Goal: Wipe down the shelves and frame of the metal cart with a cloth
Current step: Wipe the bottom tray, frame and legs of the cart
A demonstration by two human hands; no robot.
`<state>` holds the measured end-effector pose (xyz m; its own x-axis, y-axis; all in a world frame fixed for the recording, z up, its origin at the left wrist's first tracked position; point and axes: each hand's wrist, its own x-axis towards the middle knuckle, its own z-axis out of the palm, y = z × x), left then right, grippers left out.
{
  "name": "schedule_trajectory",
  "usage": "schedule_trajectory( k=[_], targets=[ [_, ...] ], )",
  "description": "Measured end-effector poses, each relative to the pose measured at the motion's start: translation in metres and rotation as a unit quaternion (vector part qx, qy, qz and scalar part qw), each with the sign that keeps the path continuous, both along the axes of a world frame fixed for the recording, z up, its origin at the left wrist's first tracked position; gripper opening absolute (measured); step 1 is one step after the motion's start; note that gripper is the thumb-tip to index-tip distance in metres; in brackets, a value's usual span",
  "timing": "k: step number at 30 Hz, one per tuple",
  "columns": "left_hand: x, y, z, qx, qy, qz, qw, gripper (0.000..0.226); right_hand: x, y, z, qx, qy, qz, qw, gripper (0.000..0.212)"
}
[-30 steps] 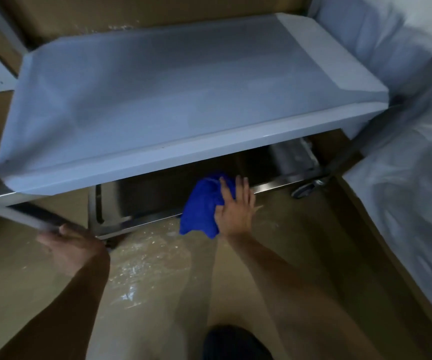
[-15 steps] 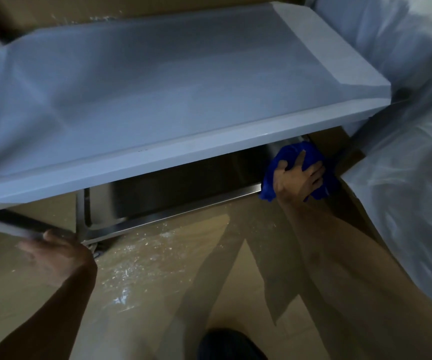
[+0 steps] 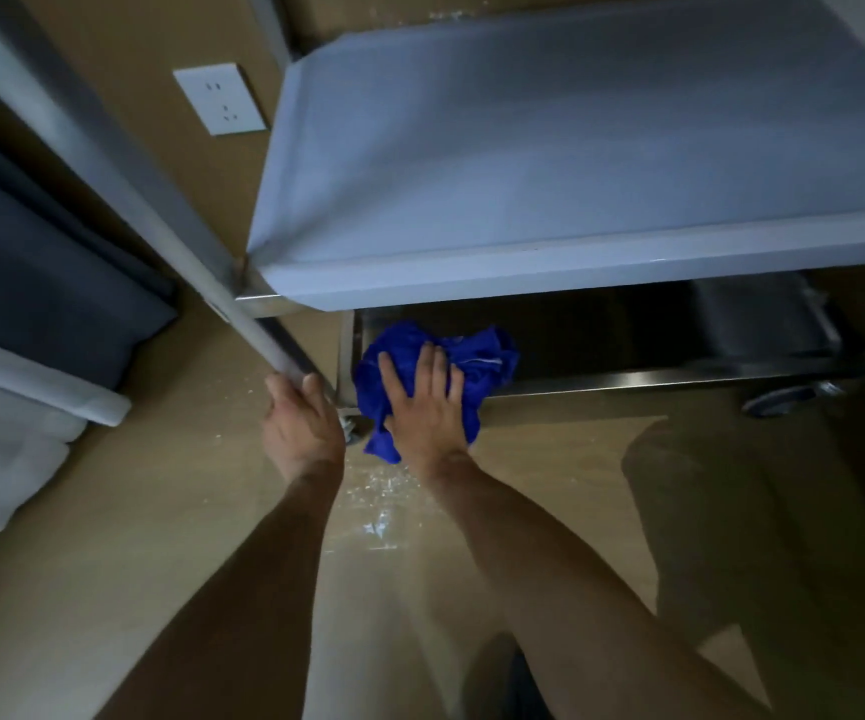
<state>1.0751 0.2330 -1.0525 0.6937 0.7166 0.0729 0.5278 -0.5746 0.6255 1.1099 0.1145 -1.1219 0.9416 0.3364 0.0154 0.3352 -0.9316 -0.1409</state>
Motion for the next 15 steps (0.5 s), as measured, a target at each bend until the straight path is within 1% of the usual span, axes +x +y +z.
schedule_trajectory(
  k=[2, 4, 7, 9, 11, 13, 15],
  targets=[
    [0.002, 0.001, 0.0, -0.009, 0.017, -0.001, 1.0, 0.024, -0.001, 0.043, 0.004, -0.009, 0.021, 0.02, 1.0, 0.087],
    [0.002, -0.002, 0.006, -0.03, 0.018, 0.007, 0.999, 0.022, -0.004, 0.068, 0.004, 0.004, 0.029, 0.007, 1.0, 0.085],
    [0.009, -0.007, 0.005, -0.04, 0.042, 0.066, 0.996, 0.023, -0.005, 0.066, 0.0, 0.025, 0.04, 0.022, 0.999, 0.08],
    [0.014, -0.013, 0.0, -0.038, 0.036, 0.102, 0.993, 0.024, -0.004, 0.046, -0.003, 0.032, 0.025, 0.046, 0.998, 0.083],
    [0.019, -0.02, -0.007, -0.037, 0.029, 0.127, 0.991, 0.023, -0.005, 0.013, 0.0, 0.046, 0.014, 0.045, 0.998, 0.096],
    [0.019, -0.023, -0.014, -0.036, 0.026, 0.127, 0.991, 0.024, -0.009, -0.032, 0.001, 0.05, 0.019, 0.019, 0.998, 0.106],
    [0.017, -0.027, -0.01, -0.029, 0.024, 0.128, 0.991, 0.026, -0.013, -0.086, 0.003, 0.046, 0.001, -0.049, 0.998, 0.109]
  ],
)
